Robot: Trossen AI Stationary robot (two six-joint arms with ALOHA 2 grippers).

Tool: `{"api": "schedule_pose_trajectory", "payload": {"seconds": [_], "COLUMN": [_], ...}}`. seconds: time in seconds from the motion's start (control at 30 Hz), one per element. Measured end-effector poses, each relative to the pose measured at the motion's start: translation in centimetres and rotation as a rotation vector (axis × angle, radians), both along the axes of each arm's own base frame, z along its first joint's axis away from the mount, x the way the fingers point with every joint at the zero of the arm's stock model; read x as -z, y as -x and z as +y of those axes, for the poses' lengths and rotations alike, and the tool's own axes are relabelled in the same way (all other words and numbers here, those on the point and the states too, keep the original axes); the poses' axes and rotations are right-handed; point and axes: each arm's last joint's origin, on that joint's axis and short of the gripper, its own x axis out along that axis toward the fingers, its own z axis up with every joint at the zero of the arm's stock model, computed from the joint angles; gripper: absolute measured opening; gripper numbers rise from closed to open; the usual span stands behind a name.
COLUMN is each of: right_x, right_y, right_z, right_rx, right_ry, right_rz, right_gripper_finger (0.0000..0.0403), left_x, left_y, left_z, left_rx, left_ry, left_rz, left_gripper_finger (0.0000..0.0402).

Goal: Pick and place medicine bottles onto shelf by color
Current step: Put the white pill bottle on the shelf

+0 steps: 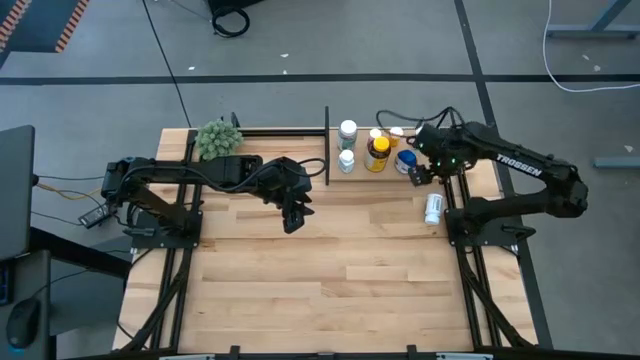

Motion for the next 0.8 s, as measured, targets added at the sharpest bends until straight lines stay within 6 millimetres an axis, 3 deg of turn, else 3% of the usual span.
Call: {"api": "schedule_pose_trajectory", "payload": {"seconds": [0.2, 0.37, 0.5, 0.7, 0.8], "right_x": [0.0, 0.9, 2.7, 6.0, 7.6], "right_y": [-1.9, -3.1, -4.6, -7.4, -8.3], "right_z": [3.6, 6.3, 7.4, 8.8, 8.9], "right_rx": [-0.205, -0.405, -0.506, -0.875, -0.83], "right_ry": [0.036, 0.001, -0.092, -0.199, -0.217], "right_rz": [-0.005, 0.099, 0.256, 0.441, 0.551], "right_gripper_finger": [0.0264, 0.0264, 0.0264, 0.0264, 0.0264], "left_x": [0.0, -0.1, -0.1, -0.2, -0.2], "left_y": [0.0, -0.1, -0.1, -0.2, -0.2], "left_z": [0.0, 0.0, 0.0, 0.0, 0.0], "left_rx": [-0.009, 0.005, 0.01, 0.012, 0.011], "left_ry": [0.006, -0.009, -0.014, -0.017, -0.014], "left_rz": [0.0, -0.014, -0.021, -0.035, -0.03], "left_gripper_finger": [0.0172, 0.0172, 0.0172, 0.0172, 0.0172]}}
